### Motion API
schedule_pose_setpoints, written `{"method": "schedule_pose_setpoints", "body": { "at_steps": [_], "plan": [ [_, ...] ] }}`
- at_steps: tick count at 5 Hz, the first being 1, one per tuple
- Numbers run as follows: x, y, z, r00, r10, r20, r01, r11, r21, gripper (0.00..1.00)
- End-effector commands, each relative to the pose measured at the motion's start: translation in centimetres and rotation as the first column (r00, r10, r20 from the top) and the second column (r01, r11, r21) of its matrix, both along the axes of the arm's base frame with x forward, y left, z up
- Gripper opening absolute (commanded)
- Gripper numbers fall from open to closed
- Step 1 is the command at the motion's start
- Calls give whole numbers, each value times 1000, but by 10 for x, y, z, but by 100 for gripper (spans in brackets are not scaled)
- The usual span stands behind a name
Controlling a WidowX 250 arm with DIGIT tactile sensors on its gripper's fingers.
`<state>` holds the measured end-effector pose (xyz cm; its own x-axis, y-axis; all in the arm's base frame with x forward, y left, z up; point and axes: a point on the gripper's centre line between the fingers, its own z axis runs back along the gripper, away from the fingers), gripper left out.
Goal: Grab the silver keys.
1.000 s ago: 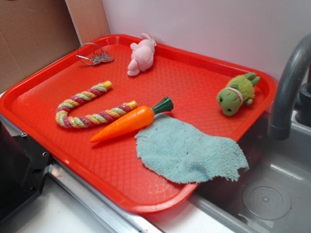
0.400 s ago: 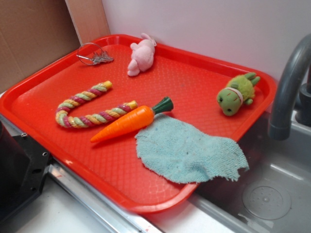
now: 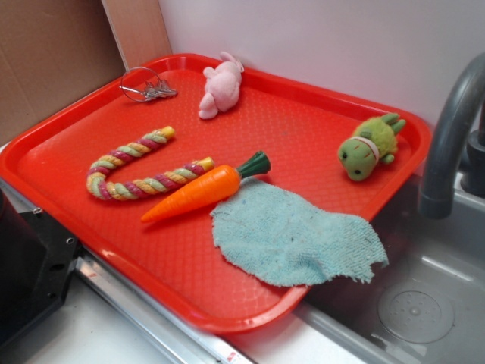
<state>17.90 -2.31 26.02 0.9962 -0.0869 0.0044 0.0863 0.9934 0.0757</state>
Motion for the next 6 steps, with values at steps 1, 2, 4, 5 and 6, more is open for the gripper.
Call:
{"method": "schedule_pose_setpoints", "body": {
  "at_steps": [1,2,4,5,6],
  "plan": [
    [0,-1,5,1000,1,24,-1,1000,-1,100],
    [-19,23,-25,997,12,71,-21,992,126,100],
    [-6,69,-75,981,-155,119,128,969,212,100],
    [46,90,-96,953,-277,122,254,952,170,100],
    [59,102,-109,950,-284,132,266,954,139,100]
  ]
}}
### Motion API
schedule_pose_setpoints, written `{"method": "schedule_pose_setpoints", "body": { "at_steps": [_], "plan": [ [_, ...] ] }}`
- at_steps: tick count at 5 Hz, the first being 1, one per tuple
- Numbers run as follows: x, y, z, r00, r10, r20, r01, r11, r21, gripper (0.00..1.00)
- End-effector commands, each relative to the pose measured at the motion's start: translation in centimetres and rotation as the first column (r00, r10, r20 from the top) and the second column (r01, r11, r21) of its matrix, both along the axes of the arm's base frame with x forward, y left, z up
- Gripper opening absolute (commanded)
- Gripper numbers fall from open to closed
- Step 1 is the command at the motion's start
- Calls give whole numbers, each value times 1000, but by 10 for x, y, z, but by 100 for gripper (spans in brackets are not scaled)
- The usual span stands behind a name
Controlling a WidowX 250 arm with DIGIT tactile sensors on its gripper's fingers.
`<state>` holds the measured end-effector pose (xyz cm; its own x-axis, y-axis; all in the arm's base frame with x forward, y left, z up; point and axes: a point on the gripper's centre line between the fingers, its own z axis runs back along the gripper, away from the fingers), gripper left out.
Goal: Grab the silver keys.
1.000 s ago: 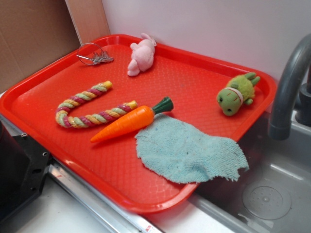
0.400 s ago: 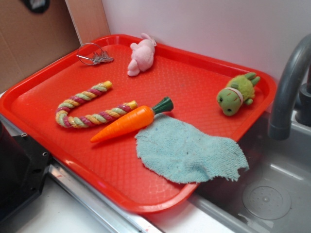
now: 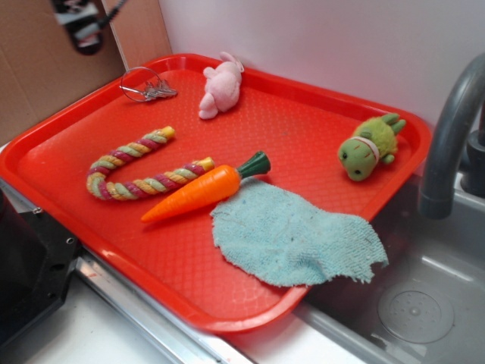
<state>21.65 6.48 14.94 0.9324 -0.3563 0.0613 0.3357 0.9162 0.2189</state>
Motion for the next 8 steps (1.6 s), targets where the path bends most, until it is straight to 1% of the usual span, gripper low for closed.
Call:
{"method": "schedule_pose_setpoints", "body": {
  "at_steps": [1,2,3,4,5,6,7,8],
  "plan": [
    [30,33,-19,999,0,49,1,1000,-15,100],
    [33,51,-24,998,-22,61,24,999,-24,100],
    [44,59,-30,998,-37,60,37,999,-6,100],
    [43,62,-39,999,-27,43,25,999,32,100],
    [48,75,-59,998,-32,50,31,999,14,100],
    [51,76,-89,995,-64,75,69,995,-66,100],
    [59,72,-110,996,-75,55,80,992,-99,100],
    [70,70,-122,994,-74,80,83,990,-114,4]
  ]
}}
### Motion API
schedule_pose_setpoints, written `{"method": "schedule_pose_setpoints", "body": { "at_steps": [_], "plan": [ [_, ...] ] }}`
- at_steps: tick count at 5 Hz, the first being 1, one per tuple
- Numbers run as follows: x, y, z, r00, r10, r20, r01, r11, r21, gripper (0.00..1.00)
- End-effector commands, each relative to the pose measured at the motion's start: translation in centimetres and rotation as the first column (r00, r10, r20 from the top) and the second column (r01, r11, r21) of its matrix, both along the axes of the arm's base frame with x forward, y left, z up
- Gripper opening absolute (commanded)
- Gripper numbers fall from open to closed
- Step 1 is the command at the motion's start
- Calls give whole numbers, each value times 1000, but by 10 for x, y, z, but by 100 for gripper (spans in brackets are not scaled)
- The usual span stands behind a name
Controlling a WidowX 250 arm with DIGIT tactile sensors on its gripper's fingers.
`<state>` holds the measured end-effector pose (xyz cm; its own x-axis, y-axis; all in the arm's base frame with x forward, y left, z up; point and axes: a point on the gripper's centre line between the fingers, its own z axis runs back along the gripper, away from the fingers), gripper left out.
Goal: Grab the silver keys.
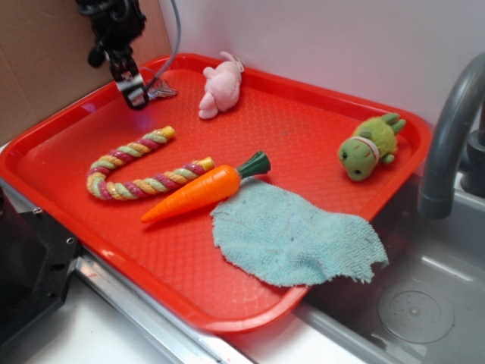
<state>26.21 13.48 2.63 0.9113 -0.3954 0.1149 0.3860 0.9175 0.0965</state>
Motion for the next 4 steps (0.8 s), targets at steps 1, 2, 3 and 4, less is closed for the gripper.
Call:
{"method": "schedule_pose_setpoints", "body": {
  "at_steps": [1,2,3,4],
  "plan": [
    [27,0,6,997,-17,78,16,1000,9,0],
    [28,-4,28,995,-22,99,20,1000,21,0],
    [26,-9,48,993,-12,115,10,1000,20,0],
    [16,-15,75,990,23,141,-26,999,20,0]
  ]
}}
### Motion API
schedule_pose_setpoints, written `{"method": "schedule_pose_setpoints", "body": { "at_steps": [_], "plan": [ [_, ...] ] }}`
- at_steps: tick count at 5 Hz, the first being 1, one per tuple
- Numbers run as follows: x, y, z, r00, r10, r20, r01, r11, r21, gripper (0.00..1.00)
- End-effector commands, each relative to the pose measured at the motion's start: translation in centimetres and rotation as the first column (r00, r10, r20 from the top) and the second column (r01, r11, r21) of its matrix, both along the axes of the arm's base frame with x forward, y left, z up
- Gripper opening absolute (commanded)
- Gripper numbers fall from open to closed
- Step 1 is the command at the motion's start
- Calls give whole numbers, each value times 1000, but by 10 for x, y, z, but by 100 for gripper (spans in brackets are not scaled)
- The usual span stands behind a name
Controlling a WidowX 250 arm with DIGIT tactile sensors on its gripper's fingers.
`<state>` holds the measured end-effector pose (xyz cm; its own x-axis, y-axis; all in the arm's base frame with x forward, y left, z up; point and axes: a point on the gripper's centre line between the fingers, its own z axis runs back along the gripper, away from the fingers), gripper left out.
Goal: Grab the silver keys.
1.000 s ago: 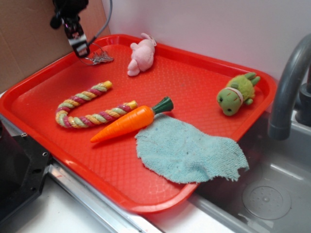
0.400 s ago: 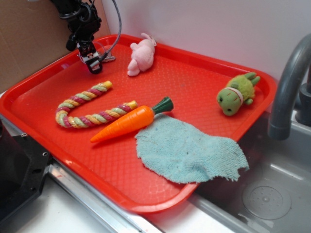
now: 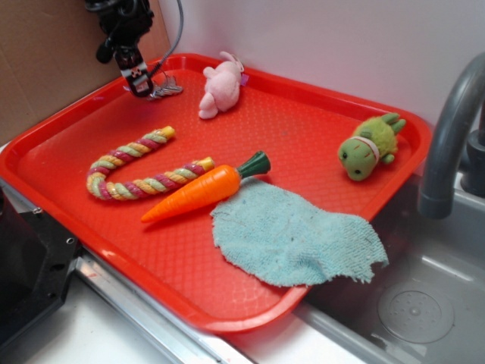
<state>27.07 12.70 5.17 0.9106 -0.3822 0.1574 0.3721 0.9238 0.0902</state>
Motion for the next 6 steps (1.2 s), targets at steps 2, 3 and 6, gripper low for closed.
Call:
{"method": "schedule_pose_setpoints", "body": {
  "at_steps": [2,3,6],
  "plan": [
    [-6,-39,95,992,99,83,-103,994,42,0],
    [-23,-61,135,967,248,-66,-252,965,-70,0],
    [-46,-100,166,908,366,-204,-397,907,-140,0]
  ]
}}
